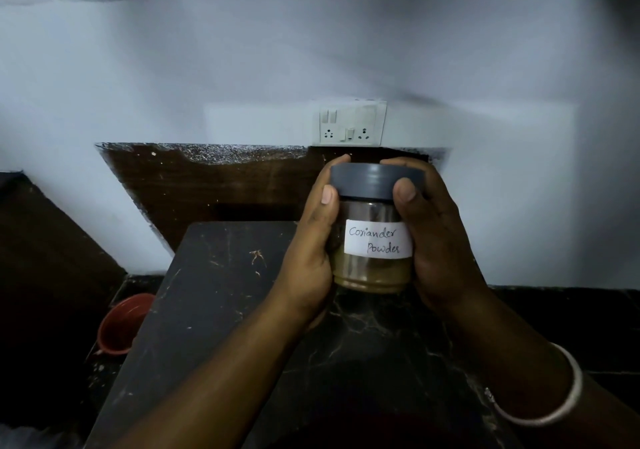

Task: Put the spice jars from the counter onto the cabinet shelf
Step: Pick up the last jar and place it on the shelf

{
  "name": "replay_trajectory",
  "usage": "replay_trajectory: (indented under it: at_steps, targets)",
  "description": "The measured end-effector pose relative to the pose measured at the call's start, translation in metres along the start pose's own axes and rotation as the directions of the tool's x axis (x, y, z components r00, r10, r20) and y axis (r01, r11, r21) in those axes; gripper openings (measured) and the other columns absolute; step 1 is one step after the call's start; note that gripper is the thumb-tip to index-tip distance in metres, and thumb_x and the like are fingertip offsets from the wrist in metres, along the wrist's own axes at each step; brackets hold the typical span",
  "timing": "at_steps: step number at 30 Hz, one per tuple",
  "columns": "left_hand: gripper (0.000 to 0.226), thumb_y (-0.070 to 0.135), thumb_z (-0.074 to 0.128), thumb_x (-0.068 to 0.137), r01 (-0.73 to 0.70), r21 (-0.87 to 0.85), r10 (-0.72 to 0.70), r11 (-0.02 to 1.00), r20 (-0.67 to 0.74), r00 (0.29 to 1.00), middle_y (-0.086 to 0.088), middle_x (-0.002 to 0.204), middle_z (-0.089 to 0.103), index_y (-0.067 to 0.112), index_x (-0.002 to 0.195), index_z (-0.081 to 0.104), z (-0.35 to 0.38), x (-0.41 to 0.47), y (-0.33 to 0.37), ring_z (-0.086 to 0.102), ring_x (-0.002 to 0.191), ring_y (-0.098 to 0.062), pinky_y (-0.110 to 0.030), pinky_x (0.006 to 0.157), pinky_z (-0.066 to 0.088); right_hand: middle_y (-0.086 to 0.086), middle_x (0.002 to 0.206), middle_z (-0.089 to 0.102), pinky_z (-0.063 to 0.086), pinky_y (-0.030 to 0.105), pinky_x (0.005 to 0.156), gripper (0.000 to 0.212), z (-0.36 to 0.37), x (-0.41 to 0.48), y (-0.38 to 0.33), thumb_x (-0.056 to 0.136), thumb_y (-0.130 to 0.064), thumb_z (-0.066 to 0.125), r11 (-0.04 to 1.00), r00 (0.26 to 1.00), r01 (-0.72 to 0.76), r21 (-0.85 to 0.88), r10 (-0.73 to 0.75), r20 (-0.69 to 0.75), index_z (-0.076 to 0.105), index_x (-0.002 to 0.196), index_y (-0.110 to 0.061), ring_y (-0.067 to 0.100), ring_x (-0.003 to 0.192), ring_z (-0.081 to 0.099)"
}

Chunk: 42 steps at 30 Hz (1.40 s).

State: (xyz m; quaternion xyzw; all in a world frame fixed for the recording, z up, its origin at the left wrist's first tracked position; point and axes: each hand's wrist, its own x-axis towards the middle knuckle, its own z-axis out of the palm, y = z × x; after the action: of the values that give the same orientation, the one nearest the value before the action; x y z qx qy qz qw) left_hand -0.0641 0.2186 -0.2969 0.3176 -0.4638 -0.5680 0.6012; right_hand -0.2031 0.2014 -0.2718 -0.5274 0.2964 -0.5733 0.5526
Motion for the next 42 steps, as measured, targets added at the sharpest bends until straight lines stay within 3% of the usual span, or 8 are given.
replay_trajectory:
  at_steps: [15,20,25,30,31,34,39,42]
  targets:
    - [0.044,0.047,0.042,0.106,-0.035,-0.033,0.035,0.999,0.011,0.999,-0.015,0.14,0.064,0.029,0.144,0.057,0.002,0.011,0.006,0.062,0.127,-0.032,-0.054,0.11,0.048,0.002,0.114,0.074,0.059,0.025,0.075,0.048,-0.002,0.007,-0.005,0.088,-0.045,0.063,0.997,0.999,0.031,-0.076,-0.032,-0.014,0.059,0.127,-0.017,0.017,0.1,0.075]
    - [0.051,0.049,0.044,0.104,-0.043,-0.012,0.043,0.999,0.001,0.999,-0.02,0.135,0.066,0.02,0.146,0.054,0.007,0.023,0.013,0.067,0.121,-0.033,-0.049,0.101,0.055,-0.012,0.117,0.074,0.058,0.02,0.077,0.048,-0.009,0.017,-0.02,0.081,-0.054,0.068,0.978,0.999,0.034,-0.204,-0.025,0.045,0.059,0.126,-0.041,0.011,0.104,0.074]
    - [0.06,0.056,0.052,0.095,-0.078,0.006,0.077,0.997,0.018,0.997,-0.024,0.142,0.062,0.025,0.146,0.056,0.019,0.038,0.027,0.063,0.13,-0.044,-0.06,0.108,0.052,-0.022,0.116,0.071,0.058,0.016,0.074,0.087,-0.016,0.027,-0.038,0.065,-0.06,0.078,0.936,0.998,0.059,-0.348,-0.055,0.021,0.047,0.143,-0.035,0.003,0.103,0.073]
    - [0.048,0.058,0.051,0.095,-0.244,0.1,0.235,0.965,0.093,0.967,-0.007,0.147,0.062,0.046,0.142,0.057,0.033,0.066,0.048,0.066,0.131,-0.029,-0.048,0.104,0.057,-0.026,0.125,0.063,0.054,0.007,0.075,0.117,-0.023,0.045,-0.073,0.049,-0.086,0.073,0.836,0.991,0.114,-0.536,-0.134,0.001,0.039,0.151,-0.04,-0.009,0.107,0.065]
    - [0.05,0.059,0.051,0.094,-0.265,0.117,0.254,0.957,0.102,0.962,-0.005,0.148,0.061,0.047,0.143,0.056,0.036,0.071,0.051,0.065,0.132,-0.027,-0.046,0.103,0.057,-0.029,0.124,0.061,0.053,0.005,0.073,0.117,-0.023,0.047,-0.079,0.046,-0.092,0.07,0.822,0.99,0.114,-0.558,-0.139,-0.002,0.041,0.148,-0.044,-0.012,0.106,0.063]
    - [0.055,0.058,0.051,0.096,-0.331,0.179,0.304,0.926,0.163,0.939,0.0,0.145,0.062,0.042,0.148,0.051,0.049,0.096,0.07,0.067,0.129,-0.017,-0.035,0.097,0.058,-0.037,0.109,0.064,0.05,0.004,0.07,0.075,-0.025,0.062,-0.108,0.055,-0.088,0.069,0.767,0.97,0.203,-0.608,-0.242,0.019,0.049,0.121,-0.058,-0.016,0.1,0.062]
    - [0.059,0.059,0.043,0.1,-0.461,0.409,0.364,0.787,0.294,0.884,0.006,0.151,0.057,0.039,0.156,0.042,0.075,0.162,0.124,0.062,0.13,-0.007,-0.023,0.095,0.056,-0.015,0.108,0.074,0.058,0.017,0.075,0.068,-0.04,0.109,-0.161,0.064,-0.067,0.078,0.708,0.913,0.306,-0.637,-0.408,-0.016,0.064,0.122,-0.035,-0.003,0.096,0.07]
    - [0.067,0.069,0.039,0.096,-0.594,0.672,0.54,0.442,0.33,0.774,0.007,0.148,0.058,0.035,0.153,0.048,0.08,0.215,0.164,0.059,0.117,0.008,-0.022,0.098,0.049,-0.01,0.106,0.075,0.06,0.03,0.081,0.069,-0.06,0.152,-0.202,0.062,-0.066,0.079,0.651,0.87,0.292,-0.701,-0.486,-0.088,0.066,0.12,-0.03,0.005,0.095,0.072]
